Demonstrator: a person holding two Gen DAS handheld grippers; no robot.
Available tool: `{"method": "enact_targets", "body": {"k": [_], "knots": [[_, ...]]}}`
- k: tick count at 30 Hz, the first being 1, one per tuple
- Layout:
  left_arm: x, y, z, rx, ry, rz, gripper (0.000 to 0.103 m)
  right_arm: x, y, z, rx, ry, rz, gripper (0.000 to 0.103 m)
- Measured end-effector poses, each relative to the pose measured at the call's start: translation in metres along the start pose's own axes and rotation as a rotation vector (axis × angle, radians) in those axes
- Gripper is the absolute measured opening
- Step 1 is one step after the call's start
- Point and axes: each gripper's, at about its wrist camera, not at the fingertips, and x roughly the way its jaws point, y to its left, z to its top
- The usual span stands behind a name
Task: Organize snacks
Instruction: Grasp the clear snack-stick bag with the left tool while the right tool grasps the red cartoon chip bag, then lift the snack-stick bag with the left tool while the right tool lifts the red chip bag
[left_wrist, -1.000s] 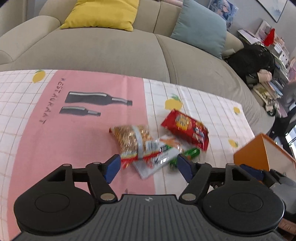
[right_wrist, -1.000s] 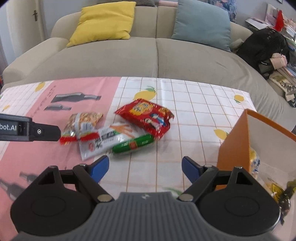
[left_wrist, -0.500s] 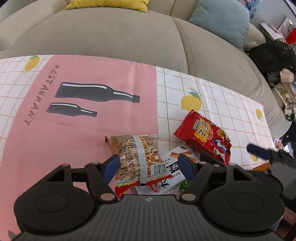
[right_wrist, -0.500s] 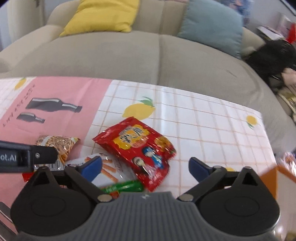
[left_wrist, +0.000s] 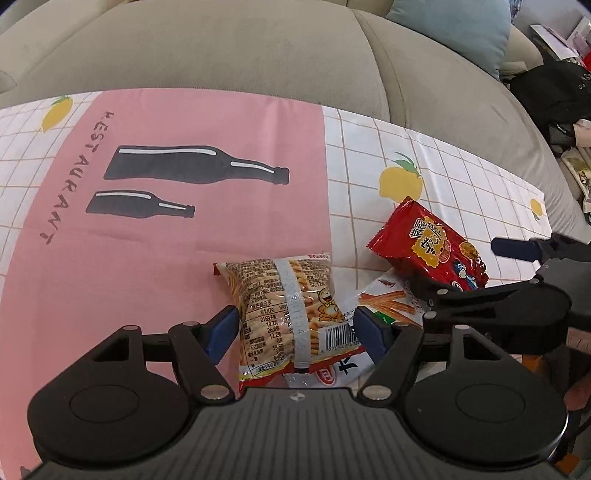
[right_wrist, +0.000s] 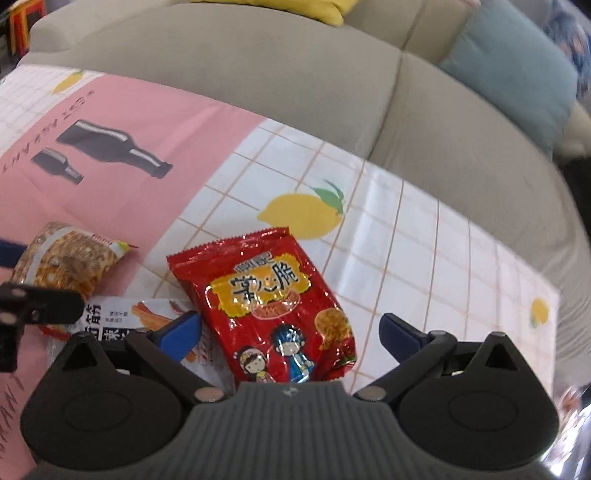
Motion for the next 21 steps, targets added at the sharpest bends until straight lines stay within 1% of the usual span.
{"method": "enact_targets", "body": {"k": [1,2,3,4,5,6,9,10,11,14,17,21], "knots": [[0.0,0.001,0.0,-0.001,-0.006,-0.006,0.079,0.001,-0.002,-0.001,0.028,0.003,0.019,0.099],[-0.001,0.002,-0.001,-0.001,-0.007,-0.014,0.077,0.001,-0.004,-0.002,0.059,0.008,0.043,0.095],[-0.001,0.002,-0.002,0.002,-0.008,-0.017,0.076,0.002,-0.005,-0.004,0.089,0.02,0.061,0.089],[-0.002,0.003,-0.003,0.007,-0.01,-0.02,0.074,0.003,-0.003,-0.006,0.106,0.028,0.071,0.086],[-0.002,0.003,-0.004,0.012,-0.01,-0.021,0.07,0.001,-0.001,-0.009,0.118,0.028,0.078,0.079],[-0.003,0.003,-0.005,0.014,-0.011,-0.02,0.069,0.0,0.002,-0.011,0.119,0.026,0.08,0.073],[-0.007,0.006,-0.01,0.007,-0.011,-0.027,0.063,-0.008,0.018,-0.02,0.098,0.014,0.086,0.071],[-0.009,0.007,-0.012,0.002,-0.009,-0.029,0.059,-0.011,0.023,-0.023,0.094,0.015,0.094,0.07],[-0.01,0.008,-0.015,-0.002,-0.006,-0.03,0.057,-0.015,0.03,-0.027,0.089,0.014,0.095,0.069],[-0.017,0.012,-0.025,-0.004,-0.003,-0.017,0.057,-0.027,0.05,-0.041,0.06,0.005,0.089,0.068],[-0.024,0.018,-0.037,-0.003,0.009,-0.034,0.056,-0.039,0.066,-0.057,0.045,-0.003,0.091,0.068],[-0.034,0.022,-0.057,0.004,0.028,-0.041,0.054,-0.053,0.081,-0.081,0.075,0.001,0.11,0.067]]}}
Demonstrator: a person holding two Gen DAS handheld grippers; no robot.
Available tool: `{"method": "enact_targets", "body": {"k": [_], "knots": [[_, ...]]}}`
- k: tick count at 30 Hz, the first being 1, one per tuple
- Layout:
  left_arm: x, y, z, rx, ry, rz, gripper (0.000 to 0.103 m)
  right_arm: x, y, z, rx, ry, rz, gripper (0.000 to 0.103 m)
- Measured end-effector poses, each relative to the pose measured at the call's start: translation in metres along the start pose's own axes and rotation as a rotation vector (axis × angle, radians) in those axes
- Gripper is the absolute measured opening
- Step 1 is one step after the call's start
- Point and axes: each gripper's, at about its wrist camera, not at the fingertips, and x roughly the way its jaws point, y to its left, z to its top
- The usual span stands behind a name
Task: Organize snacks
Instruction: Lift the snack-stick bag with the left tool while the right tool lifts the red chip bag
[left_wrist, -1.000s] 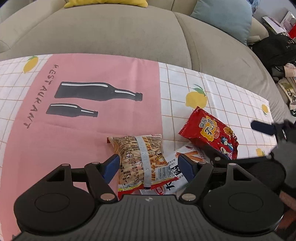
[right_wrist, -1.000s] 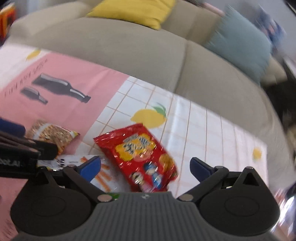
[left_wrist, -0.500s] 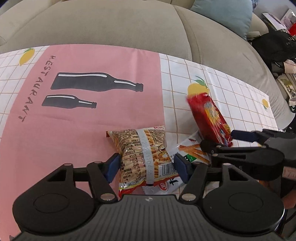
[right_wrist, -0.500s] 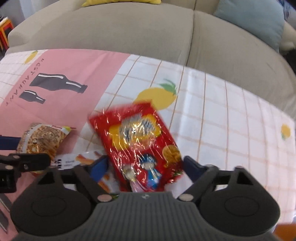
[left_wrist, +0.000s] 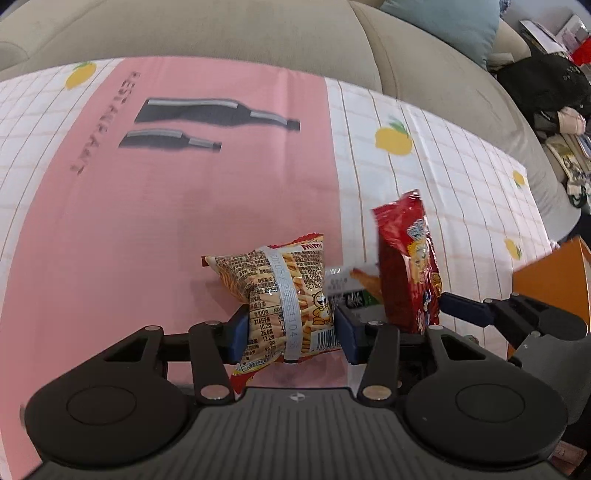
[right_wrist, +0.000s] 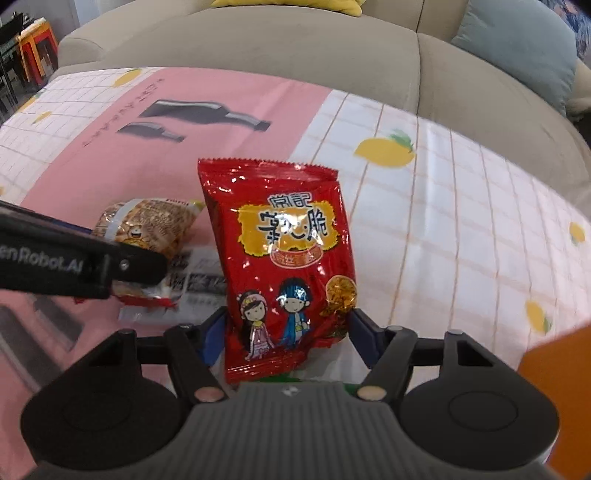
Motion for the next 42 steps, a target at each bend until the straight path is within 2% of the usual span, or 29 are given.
{"method": "enact_targets", "body": {"k": [5,10,11,12,13,15,20,23,25,27,30,34,36,38,42], "knots": [[-0.013,0.004,-0.025,0.005,0.02,0.007,0.053,-0.018,0.012,-0.025,0.027,-0.011,0.015,0.065],[-0.027,0.009,-0.047,-0.008,0.042,-0.007,0.049,-0.045,0.02,-0.041,0.021,-0.063,-0.002,0.062],[-0.029,0.009,-0.051,-0.003,0.047,-0.006,0.049,-0.05,0.02,-0.044,0.024,-0.069,0.001,0.058],[-0.031,0.009,-0.055,0.003,0.055,-0.005,0.049,-0.055,0.019,-0.047,0.03,-0.068,0.011,0.042],[-0.033,0.009,-0.059,0.004,0.061,-0.003,0.049,-0.057,0.019,-0.05,0.037,-0.056,0.007,0.039],[-0.035,0.01,-0.065,0.004,0.068,0.003,0.049,-0.061,0.019,-0.057,0.051,-0.04,-0.013,0.039],[-0.036,0.01,-0.077,0.008,0.075,0.023,0.053,-0.069,0.022,-0.082,0.078,-0.047,0.01,0.039],[-0.034,0.008,-0.079,0.002,0.079,0.037,0.06,-0.071,0.026,-0.09,0.066,-0.063,0.027,0.044],[-0.032,0.007,-0.08,0.005,0.088,0.049,0.067,-0.072,0.027,-0.091,0.056,-0.082,0.031,0.053],[-0.03,0.005,-0.081,0.015,0.095,0.062,0.07,-0.072,0.027,-0.088,0.032,-0.097,0.029,0.071],[-0.026,0.005,-0.082,0.002,0.118,0.076,0.073,-0.066,0.026,-0.079,-0.054,-0.103,0.015,0.091],[-0.022,0.003,-0.084,0.0,0.128,0.084,0.075,-0.052,0.029,-0.071,-0.221,-0.06,-0.005,0.095],[-0.022,0.003,-0.084,0.001,0.127,0.081,0.075,-0.043,0.026,-0.068,-0.259,-0.033,-0.01,0.096],[-0.021,0.002,-0.085,-0.001,0.126,0.08,0.071,-0.036,0.022,-0.064,-0.252,-0.011,0.009,0.096],[-0.021,0.002,-0.085,-0.001,0.122,0.072,0.065,-0.024,0.008,-0.058,-0.148,0.03,0.074,0.095]]}}
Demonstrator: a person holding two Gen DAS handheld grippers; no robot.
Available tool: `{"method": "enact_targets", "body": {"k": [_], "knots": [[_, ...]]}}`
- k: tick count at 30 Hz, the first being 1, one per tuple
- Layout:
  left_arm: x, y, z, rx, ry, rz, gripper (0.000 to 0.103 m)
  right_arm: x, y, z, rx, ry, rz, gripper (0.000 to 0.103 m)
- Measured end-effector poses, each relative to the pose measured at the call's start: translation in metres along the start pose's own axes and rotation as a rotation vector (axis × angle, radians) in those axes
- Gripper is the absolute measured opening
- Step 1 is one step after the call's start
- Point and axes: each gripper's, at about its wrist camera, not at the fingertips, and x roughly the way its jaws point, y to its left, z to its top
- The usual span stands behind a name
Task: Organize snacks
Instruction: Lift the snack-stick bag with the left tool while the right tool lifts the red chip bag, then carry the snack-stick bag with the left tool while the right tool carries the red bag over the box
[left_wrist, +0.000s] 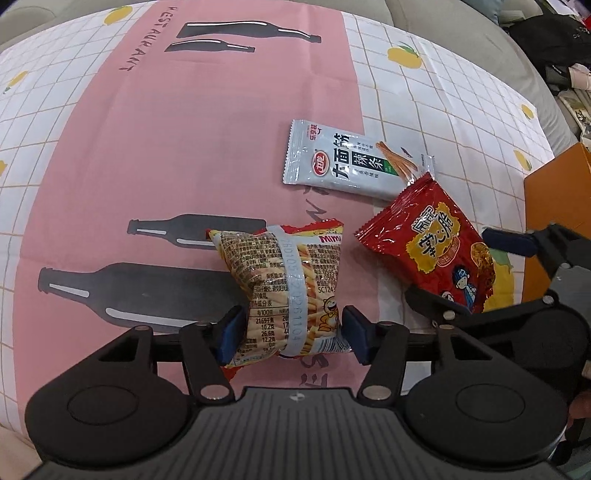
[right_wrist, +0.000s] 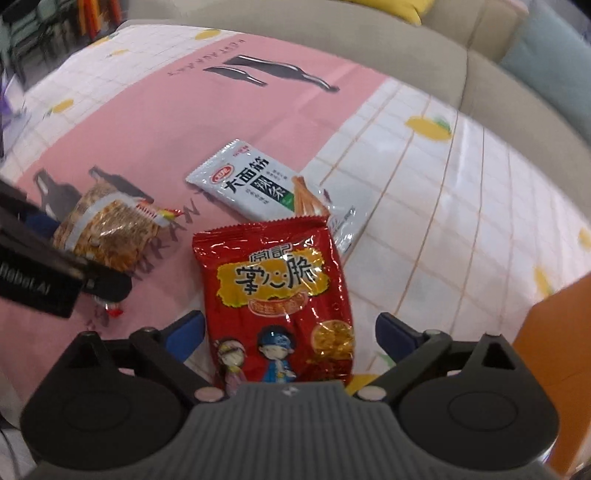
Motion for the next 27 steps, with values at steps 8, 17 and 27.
{"method": "enact_targets", "body": {"k": [8,17,27], "knots": [[-0.003,0.0,-0.002,0.001,-0.018,-0.022,0.054,0.001,0.002,-0.003,0.097,0.002,0.034,0.075],[-0.022,-0.007,-0.004,0.009,-0.056,-0.083,0.05,-0.038,-0.005,0.0,0.179,-0.076,0.009,0.074],[-0.064,-0.03,-0.012,0.059,-0.114,-0.151,0.05,-0.1,-0.012,-0.022,0.305,-0.111,-0.041,0.073]]}}
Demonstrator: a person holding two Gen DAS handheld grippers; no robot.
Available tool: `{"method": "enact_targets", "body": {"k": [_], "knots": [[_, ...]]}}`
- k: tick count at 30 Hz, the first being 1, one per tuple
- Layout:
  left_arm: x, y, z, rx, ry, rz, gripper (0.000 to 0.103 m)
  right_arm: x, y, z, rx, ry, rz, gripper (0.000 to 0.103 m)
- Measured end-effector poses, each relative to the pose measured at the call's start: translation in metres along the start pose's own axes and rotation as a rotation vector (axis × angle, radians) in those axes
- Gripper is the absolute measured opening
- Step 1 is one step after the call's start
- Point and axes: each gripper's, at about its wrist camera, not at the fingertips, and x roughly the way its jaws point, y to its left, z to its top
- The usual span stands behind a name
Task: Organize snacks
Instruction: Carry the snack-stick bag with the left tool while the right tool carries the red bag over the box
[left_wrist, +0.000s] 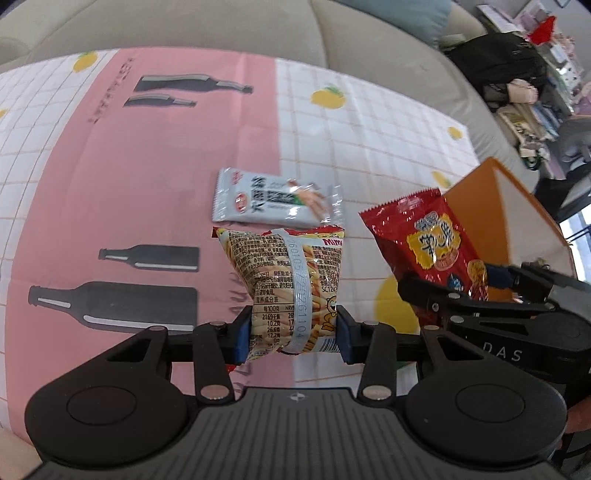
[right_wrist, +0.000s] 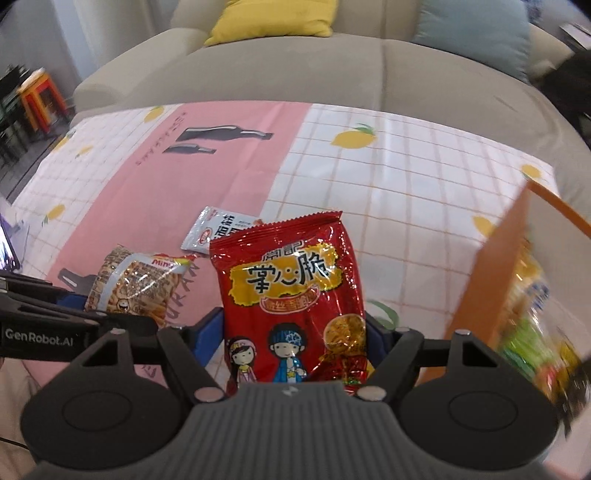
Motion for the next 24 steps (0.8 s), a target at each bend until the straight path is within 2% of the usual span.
{"method": "enact_targets", "body": {"k": [8,15,21,24], "knots": [[-0.031,-0.046,0.0,0.089,-0.049,-0.053,0.05,-0.061,-0.03,-0.019,0.114,-0.079,0.013,0.073],[-0.046,-0.101,0.006,0.212,-0.072,-0.121,0.049,-0.108,-0.076,-0.03,0.188,-0.104,-0.017,0.073],[-0.043,-0.154,0.019,0.303,-0.062,-0.21,0.049,-0.142,-0.124,-0.034,0.243,-0.128,-0.094,0.073],[-0.037,-0.18,0.026,0.358,-0.066,-0.225,0.049,-0.158,-0.151,-0.034,0.28,-0.147,-0.147,0.073]]}}
